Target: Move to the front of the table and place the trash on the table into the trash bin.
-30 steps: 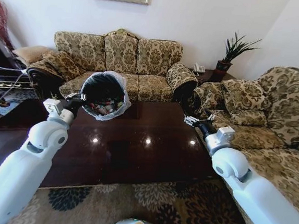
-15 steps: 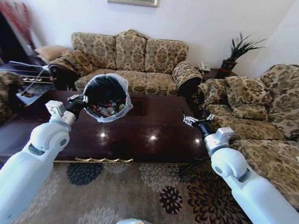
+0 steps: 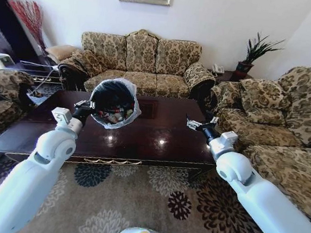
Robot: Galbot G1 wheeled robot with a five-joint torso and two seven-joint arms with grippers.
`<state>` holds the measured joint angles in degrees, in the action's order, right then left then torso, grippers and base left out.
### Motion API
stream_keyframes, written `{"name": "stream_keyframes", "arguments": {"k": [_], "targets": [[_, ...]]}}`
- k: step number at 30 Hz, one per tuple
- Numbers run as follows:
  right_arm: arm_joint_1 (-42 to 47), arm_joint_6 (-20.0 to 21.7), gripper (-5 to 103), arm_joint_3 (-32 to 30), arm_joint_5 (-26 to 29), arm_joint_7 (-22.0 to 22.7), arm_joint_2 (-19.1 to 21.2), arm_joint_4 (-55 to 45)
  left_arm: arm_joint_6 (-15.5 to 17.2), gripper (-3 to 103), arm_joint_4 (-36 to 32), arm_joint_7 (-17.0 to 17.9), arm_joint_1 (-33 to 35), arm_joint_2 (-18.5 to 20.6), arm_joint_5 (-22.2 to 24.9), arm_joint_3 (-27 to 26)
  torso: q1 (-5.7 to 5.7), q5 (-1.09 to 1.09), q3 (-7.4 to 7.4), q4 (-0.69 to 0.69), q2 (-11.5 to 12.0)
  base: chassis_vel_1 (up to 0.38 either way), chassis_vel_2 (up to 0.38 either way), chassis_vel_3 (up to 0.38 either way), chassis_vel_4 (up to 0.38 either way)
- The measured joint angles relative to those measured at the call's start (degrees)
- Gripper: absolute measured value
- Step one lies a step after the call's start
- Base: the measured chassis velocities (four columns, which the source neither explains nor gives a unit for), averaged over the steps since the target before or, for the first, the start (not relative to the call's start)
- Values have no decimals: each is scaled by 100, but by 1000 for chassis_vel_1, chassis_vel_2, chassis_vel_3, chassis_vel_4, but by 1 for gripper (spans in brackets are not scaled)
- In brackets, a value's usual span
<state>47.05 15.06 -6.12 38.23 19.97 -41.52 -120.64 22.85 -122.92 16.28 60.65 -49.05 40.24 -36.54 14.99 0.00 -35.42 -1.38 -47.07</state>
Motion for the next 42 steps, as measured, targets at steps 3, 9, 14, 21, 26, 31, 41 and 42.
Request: {"name": "stream_keyframes", "arguments": {"k": [3, 9, 14, 21, 26, 31, 41, 42], "targets": [[-18, 12, 100, 51, -55, -3, -3, 11, 0, 2, -1, -18, 0, 8, 0, 8, 0, 2, 0, 3, -1, 67, 48, -71, -58], [-63, 24, 100, 94, -82, -8, -5, 51, -2, 2, 11, -49, -37, 59, 11, 6, 2, 2, -1, 2, -3, 143, 142, -152, -150], [-155, 42, 100, 208, -91, -9, -8, 53, -1, 2, 4, -51, -39, 49, 13, -11, 2, -2, -1, 0, -5, 253, 268, -251, -263], [-223, 86, 100, 269, -93, -36, -11, 52, -1, 2, 3, -50, -34, 28, 14, -22, 0, 2, -1, 4, -7, 334, 312, -314, -324], [-223, 124, 100, 281, -132, -49, -10, 46, 2, 2, -5, -35, -35, 25, 15, -29, 5, 7, -4, 0, -8, 366, 363, -368, -348], [-158, 293, 100, 271, -141, -72, -7, -45, 5, 2, -19, -26, -38, 28, 17, -32, 4, -5, -3, 5, -8, 323, 322, -337, -326], [-55, 308, 100, 232, -114, -74, -9, -90, 26, 2, -72, 33, -19, 20, 17, -35, 2, 7, -2, 1, -8, 168, 37, -120, -12], [-48, 307, 100, 231, -115, -74, -8, -90, 27, 2, -79, 37, -14, 18, 20, -34, 2, 11, -3, 5, -7, 29, -125, -45, 180]]}}
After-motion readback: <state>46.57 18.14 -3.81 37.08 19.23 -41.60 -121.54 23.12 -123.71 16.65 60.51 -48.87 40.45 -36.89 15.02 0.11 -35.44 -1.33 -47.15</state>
